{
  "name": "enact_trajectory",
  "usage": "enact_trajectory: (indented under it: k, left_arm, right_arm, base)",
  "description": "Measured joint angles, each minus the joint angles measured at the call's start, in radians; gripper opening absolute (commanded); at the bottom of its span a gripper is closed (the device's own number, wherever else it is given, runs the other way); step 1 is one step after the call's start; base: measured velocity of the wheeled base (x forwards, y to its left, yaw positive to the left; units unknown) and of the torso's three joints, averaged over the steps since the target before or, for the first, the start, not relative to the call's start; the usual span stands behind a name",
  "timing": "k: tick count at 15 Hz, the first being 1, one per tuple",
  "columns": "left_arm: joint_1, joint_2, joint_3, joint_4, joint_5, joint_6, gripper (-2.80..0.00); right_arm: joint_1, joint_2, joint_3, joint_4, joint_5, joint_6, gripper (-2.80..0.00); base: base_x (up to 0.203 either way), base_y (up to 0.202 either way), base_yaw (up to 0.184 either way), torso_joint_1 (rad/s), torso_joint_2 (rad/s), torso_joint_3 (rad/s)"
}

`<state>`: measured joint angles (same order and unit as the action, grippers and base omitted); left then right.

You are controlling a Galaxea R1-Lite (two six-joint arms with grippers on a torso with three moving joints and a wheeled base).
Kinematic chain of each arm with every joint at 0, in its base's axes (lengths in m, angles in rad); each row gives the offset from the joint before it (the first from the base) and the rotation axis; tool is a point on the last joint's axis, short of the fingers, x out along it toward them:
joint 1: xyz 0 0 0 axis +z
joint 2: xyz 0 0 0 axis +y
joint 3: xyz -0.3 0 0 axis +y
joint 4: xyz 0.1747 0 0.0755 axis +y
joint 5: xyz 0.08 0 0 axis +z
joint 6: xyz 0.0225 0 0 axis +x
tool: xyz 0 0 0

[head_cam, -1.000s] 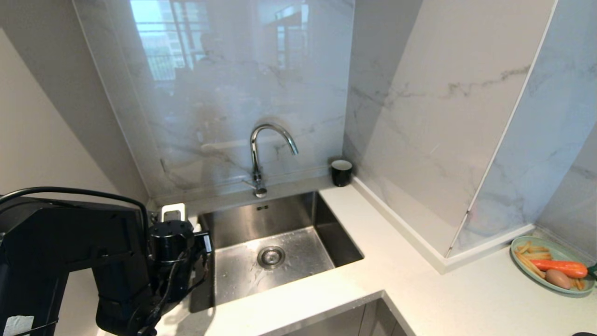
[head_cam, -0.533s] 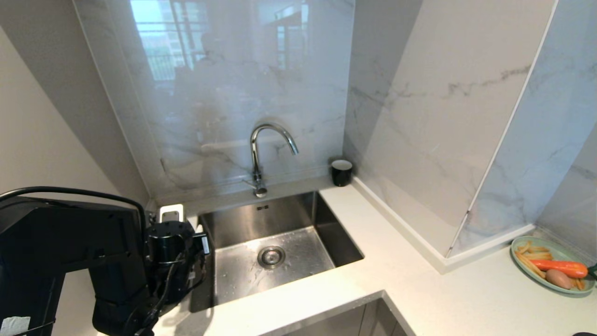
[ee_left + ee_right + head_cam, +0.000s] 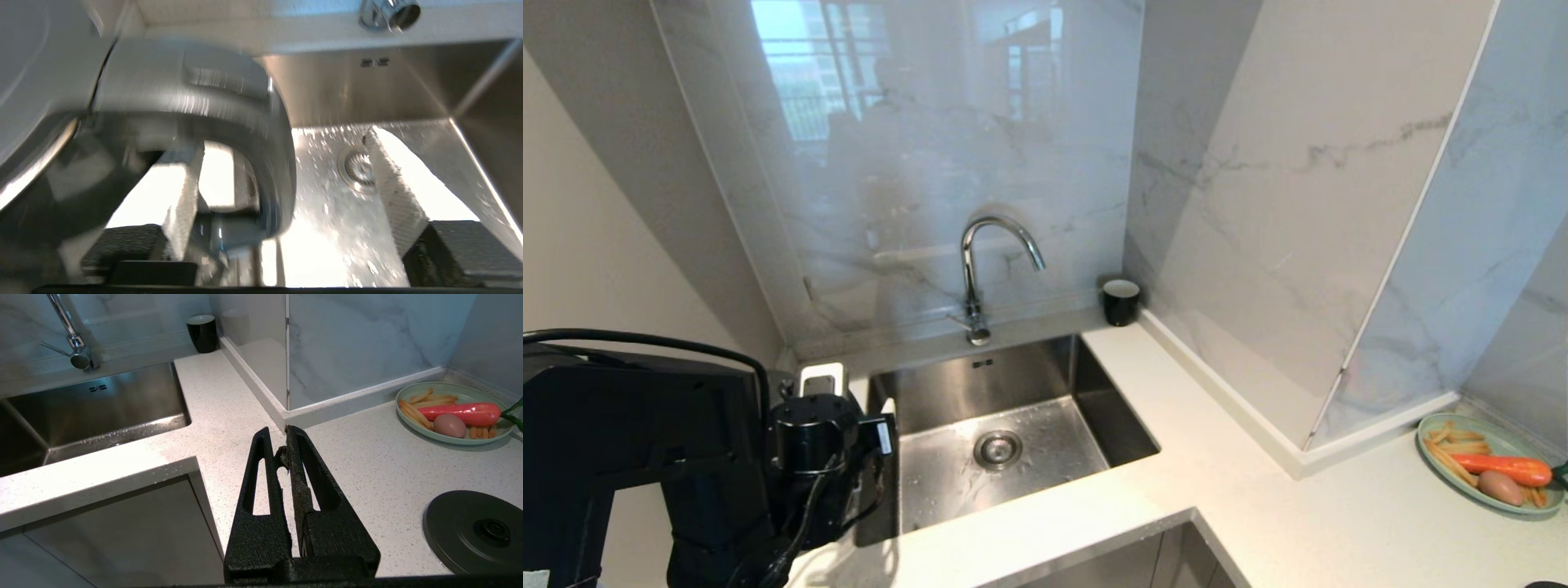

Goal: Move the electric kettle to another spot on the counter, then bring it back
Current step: Place it by the sink

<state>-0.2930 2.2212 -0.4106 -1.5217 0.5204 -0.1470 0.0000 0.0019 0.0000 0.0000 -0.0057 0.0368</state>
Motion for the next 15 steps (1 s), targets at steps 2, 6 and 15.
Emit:
enact_trajectory:
  k: [2, 6, 15]
  left_arm:
    - [-0.011, -0.014, 0.045, 0.000, 0.002, -0.019, 0.00]
    - [-0.013, -0.015, 0.095, -0.001, 0.003, -0.062, 0.00]
    - [-0.089, -0.087, 0.230, 0.000, 0.016, -0.129, 0.00]
  right_arm:
    - [0.000, 0.000, 0.000, 0.000, 0.000, 0.000, -2.80]
    - [0.000, 0.000, 0.000, 0.000, 0.000, 0.000, -2.80]
    - [0.000, 0.000, 0.000, 0.000, 0.000, 0.000, -2.80]
  base:
    - [0.000, 0.000, 0.000, 0.000, 0.00, 0.000]
    - [0.000, 0.000, 0.000, 0.000, 0.00, 0.000]
    - [0.000, 0.000, 0.000, 0.000, 0.00, 0.000]
